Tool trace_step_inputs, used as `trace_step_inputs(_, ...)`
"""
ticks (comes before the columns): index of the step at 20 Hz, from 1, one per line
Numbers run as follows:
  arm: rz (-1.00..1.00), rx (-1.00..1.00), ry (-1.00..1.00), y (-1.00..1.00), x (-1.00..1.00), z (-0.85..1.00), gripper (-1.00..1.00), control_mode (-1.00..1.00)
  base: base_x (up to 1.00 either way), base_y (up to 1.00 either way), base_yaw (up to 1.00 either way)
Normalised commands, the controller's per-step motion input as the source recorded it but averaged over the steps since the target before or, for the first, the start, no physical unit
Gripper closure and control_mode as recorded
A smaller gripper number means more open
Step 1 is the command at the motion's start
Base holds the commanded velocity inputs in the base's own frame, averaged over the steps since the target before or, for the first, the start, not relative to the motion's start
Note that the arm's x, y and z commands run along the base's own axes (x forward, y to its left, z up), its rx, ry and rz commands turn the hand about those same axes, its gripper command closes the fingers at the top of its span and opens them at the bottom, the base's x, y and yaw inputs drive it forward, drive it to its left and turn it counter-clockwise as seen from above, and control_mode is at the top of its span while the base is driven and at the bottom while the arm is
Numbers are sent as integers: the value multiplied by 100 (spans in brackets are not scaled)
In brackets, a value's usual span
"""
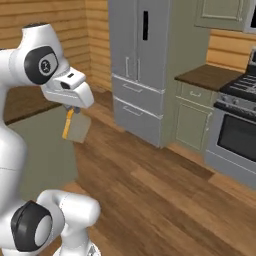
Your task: Start the toaster. Once the lever pops up, take the bread to the plate on the dining counter.
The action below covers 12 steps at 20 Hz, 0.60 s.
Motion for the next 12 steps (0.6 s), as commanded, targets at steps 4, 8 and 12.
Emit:
trace_step_inputs(4,0,0,0,0,0,0,100,100,100,-40,46)
trace_step_inputs(8,0,0,0,0,0,0,100,100,100,-40,48)
trace_step_inputs(12,0,0,0,0,0,0,100,100,100,-39,52)
